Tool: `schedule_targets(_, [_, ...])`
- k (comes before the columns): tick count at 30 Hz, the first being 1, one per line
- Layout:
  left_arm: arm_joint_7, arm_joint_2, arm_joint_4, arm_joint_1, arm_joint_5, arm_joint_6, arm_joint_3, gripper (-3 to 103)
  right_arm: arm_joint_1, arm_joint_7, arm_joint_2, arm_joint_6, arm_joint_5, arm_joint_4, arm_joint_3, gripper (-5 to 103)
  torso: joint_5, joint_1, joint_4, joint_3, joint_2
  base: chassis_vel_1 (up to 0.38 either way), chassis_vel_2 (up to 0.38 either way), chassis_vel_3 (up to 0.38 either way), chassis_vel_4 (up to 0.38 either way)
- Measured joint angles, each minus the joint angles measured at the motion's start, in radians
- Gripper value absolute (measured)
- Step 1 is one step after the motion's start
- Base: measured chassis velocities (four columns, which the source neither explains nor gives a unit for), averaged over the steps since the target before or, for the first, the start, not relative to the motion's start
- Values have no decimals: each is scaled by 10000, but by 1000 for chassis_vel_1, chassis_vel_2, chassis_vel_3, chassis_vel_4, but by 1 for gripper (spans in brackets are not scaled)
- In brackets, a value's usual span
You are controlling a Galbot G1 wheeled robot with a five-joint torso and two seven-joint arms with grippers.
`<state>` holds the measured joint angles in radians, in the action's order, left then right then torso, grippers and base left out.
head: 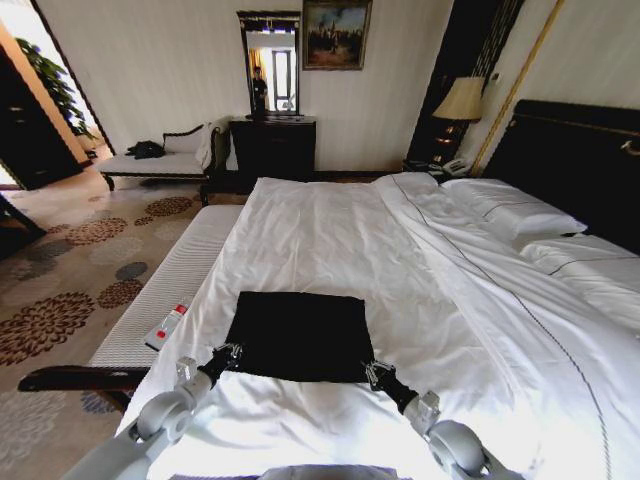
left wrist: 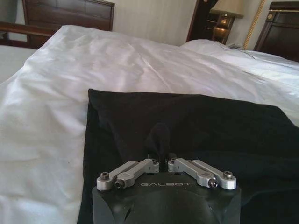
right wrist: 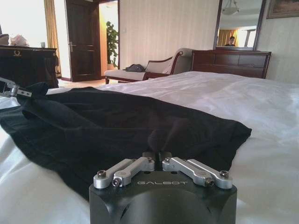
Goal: Fold the clothes on the bed.
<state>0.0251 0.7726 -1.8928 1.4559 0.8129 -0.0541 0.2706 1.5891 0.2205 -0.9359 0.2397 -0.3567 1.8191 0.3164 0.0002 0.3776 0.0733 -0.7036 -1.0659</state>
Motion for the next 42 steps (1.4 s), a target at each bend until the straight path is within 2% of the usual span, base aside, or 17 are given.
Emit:
schedule_targets(1, [40,71,-98,72,1,-73,29,2,64,14,-6,14,76,-4,8,8,-3,0,-1,0,0,0,0,0,0])
schedule_targets(4, [100,187,-413,437,-213,-146,90,19,285,100,-22,95,276,16,95,24,-1,0,-1,0,0,0,0,0,0])
schedule_targets(7, [74,194,-475,643,-410,-137,142,24,436,196,-13,186,309,78,196,29,0,0,0,0,0,0,0,0,0])
schedule_targets(9, [-52,394,-434,954,-537,-73,527,35,886,343,61,341,293,222,422,40,-2,0,-1,0,0,0,0,0,0])
schedule_targets(10, [-83,517,-380,1039,-520,-64,700,35,1020,374,80,434,313,242,500,46,-2,0,3,0,0,0,0,0,0])
schedule_targets(12, [-120,641,-330,1131,-495,-45,882,41,1136,392,98,535,362,257,589,46,-3,0,3,0,-1,0,0,0,0])
schedule_targets(14, [-230,918,-284,1464,-363,31,1485,52,1463,392,139,844,417,292,837,57,-4,-1,-1,0,-1,0,0,0,0])
schedule_targets(15, [-257,980,-330,1600,-281,59,1734,57,1553,365,149,915,341,341,951,61,1,-1,0,0,-1,0,0,0,0])
schedule_targets(17, [-269,1000,-370,1666,-235,74,1867,57,1603,340,163,939,270,379,1042,67,1,-1,-1,0,0,0,0,0,0])
schedule_targets(23, [-366,979,-443,1765,-152,257,2807,84,2031,101,285,969,-722,746,1839,89,-2,0,0,0,-1,0,0,0,0])
schedule_targets(25, [-327,967,-71,1329,145,243,2981,94,2024,-105,336,693,-1106,1010,1987,97,-2,-1,0,0,-1,0,0,0,0])
schedule_targets(32, [-45,967,703,167,852,11,2625,100,1371,-810,528,-222,-2052,1585,1929,100,-5,1,-1,-1,-2,0,0,0,0])
schedule_targets(35, [59,812,1424,-1104,1286,-198,1985,100,272,-1385,889,-1161,-3408,1696,1756,100,-2,2,0,-2,-1,0,0,0,0])
schedule_targets(36, [59,812,1424,-1104,1286,-198,1985,100,272,-1385,889,-1161,-3408,1696,1756,100,-2,2,0,-2,-1,0,0,0,0])
schedule_targets(38, [85,639,2059,-2236,1627,-372,1483,100,-732,-1632,1254,-2073,-4918,1459,1602,100,-1,3,3,-2,0,0,0,0,0])
schedule_targets(40, [88,611,2212,-2494,1696,-410,1368,100,-979,-1696,1345,-2309,-5278,1368,1563,100,-2,2,1,-2,-1,0,0,0,0])
schedule_targets(42, [88,525,2730,-3341,2033,-601,948,100,-1932,-1832,1664,-3226,-6630,926,1332,100,-2,3,0,-3,0,0,0,0,0])
